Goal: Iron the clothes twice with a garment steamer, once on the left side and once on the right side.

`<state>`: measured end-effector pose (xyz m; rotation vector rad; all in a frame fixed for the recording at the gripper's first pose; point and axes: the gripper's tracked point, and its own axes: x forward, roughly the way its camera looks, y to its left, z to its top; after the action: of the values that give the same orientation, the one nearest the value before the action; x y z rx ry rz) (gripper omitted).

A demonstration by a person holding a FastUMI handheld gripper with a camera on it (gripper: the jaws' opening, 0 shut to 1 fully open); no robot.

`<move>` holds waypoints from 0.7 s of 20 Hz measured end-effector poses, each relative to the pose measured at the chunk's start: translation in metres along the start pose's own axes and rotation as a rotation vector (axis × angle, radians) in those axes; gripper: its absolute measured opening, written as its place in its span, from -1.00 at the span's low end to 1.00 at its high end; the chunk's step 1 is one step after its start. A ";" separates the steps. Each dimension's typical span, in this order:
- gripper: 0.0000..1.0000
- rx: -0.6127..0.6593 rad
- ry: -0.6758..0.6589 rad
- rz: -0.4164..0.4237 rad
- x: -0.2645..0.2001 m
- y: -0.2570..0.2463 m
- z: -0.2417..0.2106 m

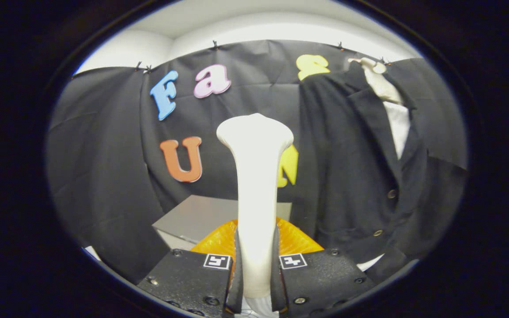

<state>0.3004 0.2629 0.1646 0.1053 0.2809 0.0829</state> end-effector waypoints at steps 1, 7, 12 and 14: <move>-0.46 -0.002 -0.026 -0.024 -0.004 -0.013 0.006; -0.46 -0.068 -0.196 -0.121 -0.024 -0.071 0.042; -0.46 -0.079 -0.315 -0.205 -0.028 -0.112 0.069; -0.45 -0.080 -0.347 -0.220 -0.023 -0.124 0.075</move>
<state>0.3077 0.1311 0.2286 0.0081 -0.0580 -0.1425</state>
